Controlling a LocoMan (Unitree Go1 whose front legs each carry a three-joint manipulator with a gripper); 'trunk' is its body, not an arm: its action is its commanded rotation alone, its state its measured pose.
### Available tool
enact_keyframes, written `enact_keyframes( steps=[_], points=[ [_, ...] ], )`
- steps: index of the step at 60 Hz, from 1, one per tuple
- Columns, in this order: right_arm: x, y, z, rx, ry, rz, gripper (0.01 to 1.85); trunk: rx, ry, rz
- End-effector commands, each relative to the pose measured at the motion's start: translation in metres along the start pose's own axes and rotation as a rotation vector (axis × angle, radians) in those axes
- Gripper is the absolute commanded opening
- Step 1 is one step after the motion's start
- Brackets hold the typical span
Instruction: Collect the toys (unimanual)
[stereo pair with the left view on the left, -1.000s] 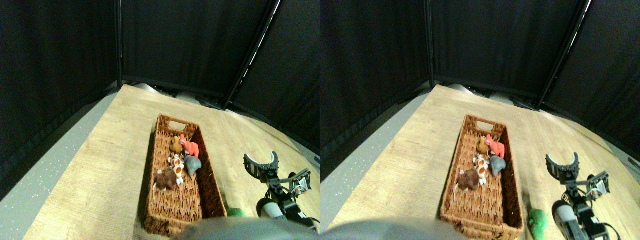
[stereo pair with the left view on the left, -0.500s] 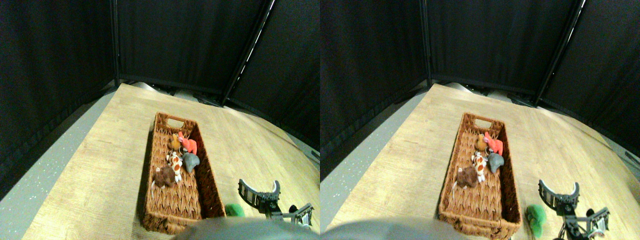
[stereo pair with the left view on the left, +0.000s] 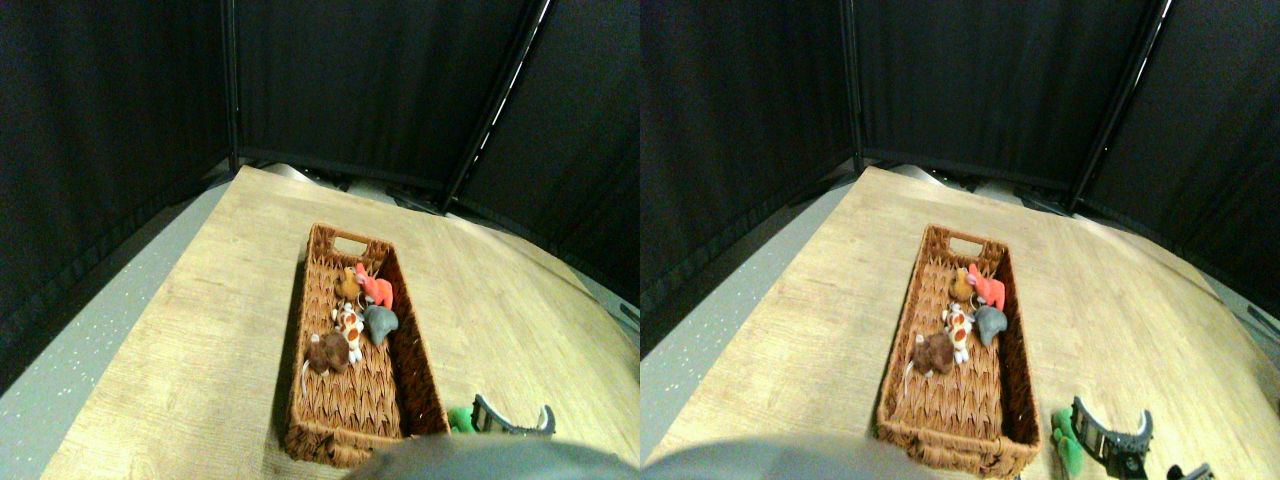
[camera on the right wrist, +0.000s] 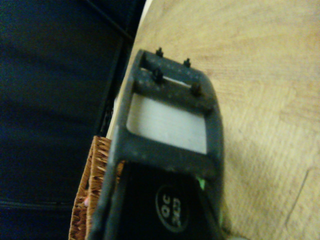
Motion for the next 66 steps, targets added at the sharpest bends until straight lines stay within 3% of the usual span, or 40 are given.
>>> enact_keyframes(
  steps=[1,9,18,20,43,54,66],
  points=[
    [0.000,-0.006,-0.003,-0.016,0.028,-0.022,0.92,-0.036,0.020,0.016],
    [0.004,-0.014,-0.012,-0.036,0.082,-0.080,1.03,-0.050,0.018,0.027],
    [0.013,-0.022,-0.018,0.018,0.109,-0.118,0.92,-0.061,0.019,0.039],
    [0.016,-0.024,-0.020,0.018,0.105,-0.127,0.86,-0.063,0.018,0.041],
    [0.048,-0.057,-0.022,0.075,0.049,-0.172,0.80,-0.061,0.020,0.042],
    [0.052,-0.056,-0.018,0.094,0.033,-0.164,0.82,-0.055,0.025,0.039],
    [0.054,-0.051,-0.019,0.082,0.020,-0.149,0.73,-0.052,0.026,0.037]
  ],
)
